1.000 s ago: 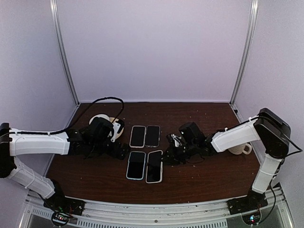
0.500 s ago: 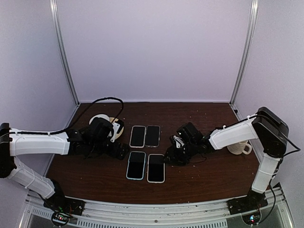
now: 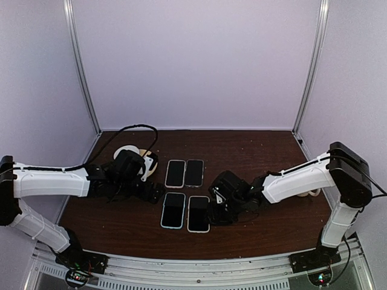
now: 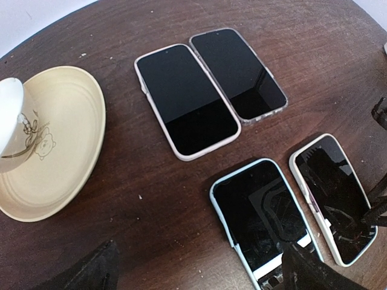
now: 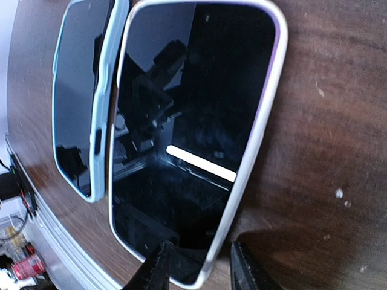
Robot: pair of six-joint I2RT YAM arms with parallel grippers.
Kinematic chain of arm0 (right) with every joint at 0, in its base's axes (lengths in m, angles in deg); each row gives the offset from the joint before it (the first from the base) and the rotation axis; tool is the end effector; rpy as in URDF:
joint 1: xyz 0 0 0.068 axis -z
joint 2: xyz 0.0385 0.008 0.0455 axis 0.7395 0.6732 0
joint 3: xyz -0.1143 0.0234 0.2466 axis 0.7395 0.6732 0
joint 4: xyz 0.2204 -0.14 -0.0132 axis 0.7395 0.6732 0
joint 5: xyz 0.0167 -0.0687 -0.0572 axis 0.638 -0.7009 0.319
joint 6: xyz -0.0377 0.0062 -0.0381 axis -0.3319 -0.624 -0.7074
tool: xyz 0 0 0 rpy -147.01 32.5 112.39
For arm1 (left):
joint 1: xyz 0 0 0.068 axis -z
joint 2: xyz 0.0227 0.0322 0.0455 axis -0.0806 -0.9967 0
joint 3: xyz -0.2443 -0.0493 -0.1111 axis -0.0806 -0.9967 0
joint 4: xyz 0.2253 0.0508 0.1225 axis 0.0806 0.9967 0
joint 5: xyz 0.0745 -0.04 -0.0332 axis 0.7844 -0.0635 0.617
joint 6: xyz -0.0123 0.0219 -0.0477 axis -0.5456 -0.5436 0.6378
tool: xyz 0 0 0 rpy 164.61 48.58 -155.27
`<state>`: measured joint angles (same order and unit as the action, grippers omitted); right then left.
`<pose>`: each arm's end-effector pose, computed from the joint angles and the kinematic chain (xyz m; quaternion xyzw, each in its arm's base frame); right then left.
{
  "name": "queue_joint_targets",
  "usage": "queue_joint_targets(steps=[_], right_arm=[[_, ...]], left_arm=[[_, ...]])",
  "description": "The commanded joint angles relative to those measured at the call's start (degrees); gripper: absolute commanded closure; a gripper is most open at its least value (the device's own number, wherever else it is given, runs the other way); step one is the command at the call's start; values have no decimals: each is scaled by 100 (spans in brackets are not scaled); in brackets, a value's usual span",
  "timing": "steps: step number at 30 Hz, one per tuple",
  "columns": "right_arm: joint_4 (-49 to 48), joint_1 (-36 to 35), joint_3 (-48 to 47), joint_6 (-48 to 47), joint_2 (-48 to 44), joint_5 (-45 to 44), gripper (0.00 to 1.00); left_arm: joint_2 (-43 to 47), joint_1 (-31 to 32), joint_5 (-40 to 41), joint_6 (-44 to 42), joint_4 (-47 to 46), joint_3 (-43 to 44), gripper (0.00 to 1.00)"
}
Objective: Put the phone into the phone case
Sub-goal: Move the phone with the phone case to the center of the board.
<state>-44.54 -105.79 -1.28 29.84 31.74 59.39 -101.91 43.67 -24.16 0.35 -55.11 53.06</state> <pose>0.1697 0.2929 0.1429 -0.0896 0.9450 0.3125 0.0372 0.1878 -0.1999 0.2076 0.1568 0.9086 -0.1451 0.3590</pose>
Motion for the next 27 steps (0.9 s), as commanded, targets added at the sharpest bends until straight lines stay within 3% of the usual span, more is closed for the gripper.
queue_joint_targets(steps=[1,12,21,27], right_arm=[[-421,-36,-185,331,290,-567,66],[-581,-95,-400,387,615,-621,70],[-51,-149,-911,-144,846,-533,63],[-24,-151,-675,-28,529,-771,60]], left_arm=[[-32,-57,100,13,-57,-27,2],[-46,-57,179,-21,-36,-25,2],[-76,-65,211,-73,-22,-9,2],[-39,-66,266,-100,28,-9,3]])
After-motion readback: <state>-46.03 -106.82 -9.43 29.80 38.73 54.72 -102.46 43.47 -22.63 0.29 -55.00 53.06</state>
